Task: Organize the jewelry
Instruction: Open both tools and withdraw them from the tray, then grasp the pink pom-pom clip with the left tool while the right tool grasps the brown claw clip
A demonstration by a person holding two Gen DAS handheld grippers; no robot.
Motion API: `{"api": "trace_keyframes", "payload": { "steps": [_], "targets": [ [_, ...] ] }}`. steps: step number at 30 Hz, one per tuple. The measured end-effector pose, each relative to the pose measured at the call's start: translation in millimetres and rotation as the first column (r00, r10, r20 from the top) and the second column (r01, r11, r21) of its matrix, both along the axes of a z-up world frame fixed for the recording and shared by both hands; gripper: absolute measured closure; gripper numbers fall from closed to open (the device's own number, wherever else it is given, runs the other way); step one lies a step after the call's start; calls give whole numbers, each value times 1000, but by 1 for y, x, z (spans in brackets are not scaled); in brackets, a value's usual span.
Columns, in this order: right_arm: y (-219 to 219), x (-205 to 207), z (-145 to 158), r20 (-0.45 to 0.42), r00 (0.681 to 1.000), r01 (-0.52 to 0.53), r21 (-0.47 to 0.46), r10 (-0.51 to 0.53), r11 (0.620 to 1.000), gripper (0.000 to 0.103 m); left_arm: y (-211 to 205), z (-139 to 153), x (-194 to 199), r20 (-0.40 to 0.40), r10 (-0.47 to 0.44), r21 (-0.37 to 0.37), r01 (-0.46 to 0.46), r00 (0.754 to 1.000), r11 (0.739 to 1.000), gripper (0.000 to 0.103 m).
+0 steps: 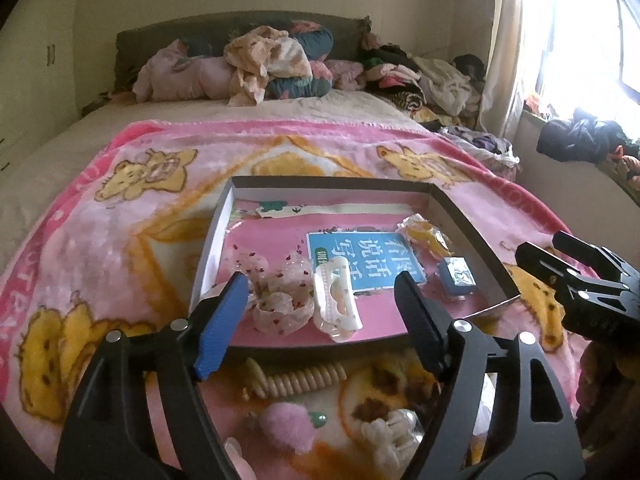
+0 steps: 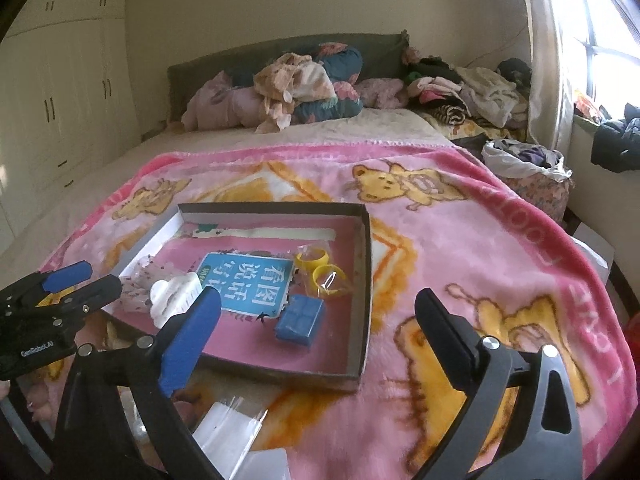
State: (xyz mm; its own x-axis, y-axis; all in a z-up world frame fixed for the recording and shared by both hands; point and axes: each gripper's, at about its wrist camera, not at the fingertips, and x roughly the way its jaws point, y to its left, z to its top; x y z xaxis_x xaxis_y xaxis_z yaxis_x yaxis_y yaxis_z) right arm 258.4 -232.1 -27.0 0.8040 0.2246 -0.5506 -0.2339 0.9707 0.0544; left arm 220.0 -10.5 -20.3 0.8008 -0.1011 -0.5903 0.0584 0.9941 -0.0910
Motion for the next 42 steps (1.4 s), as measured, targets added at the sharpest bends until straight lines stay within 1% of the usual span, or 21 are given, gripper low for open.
{"api": "trace_keyframes", "payload": {
  "steps": [2,9,13,23,28,36,42],
  "targets": [
    [-1,-6,3,15,1000,4,-3,-4,1000,8,1,3,-6,9,2,-7,-2,1000,1000,31],
    [-4,-24,9,38,999,9,-4,-9,1000,7,1,9,-22,39,10,-21,-9,999,1000,14],
    [-6,-32,11,46,999,8,-2,-7,1000,7,2,10,-29,48,6,-33,-5,999,999,13],
    [-8,-56,13,62,998,-13,4,13,1000,7,4,13,-49,77,15,-23,-14,997,1000,13],
    [-3,-70,12,68,997,-34,0,34,999,7,10,10,-60,83,18,-26,-16,996,1000,13],
    [13,-92,5,71,993,-87,-40,90,995,7,19,3,-75,78,30,-21,-28,997,999,13],
    [31,-108,-4,56,989,-135,-62,139,989,7,28,-2,-83,74,51,-15,-50,996,999,13]
  ]
}}
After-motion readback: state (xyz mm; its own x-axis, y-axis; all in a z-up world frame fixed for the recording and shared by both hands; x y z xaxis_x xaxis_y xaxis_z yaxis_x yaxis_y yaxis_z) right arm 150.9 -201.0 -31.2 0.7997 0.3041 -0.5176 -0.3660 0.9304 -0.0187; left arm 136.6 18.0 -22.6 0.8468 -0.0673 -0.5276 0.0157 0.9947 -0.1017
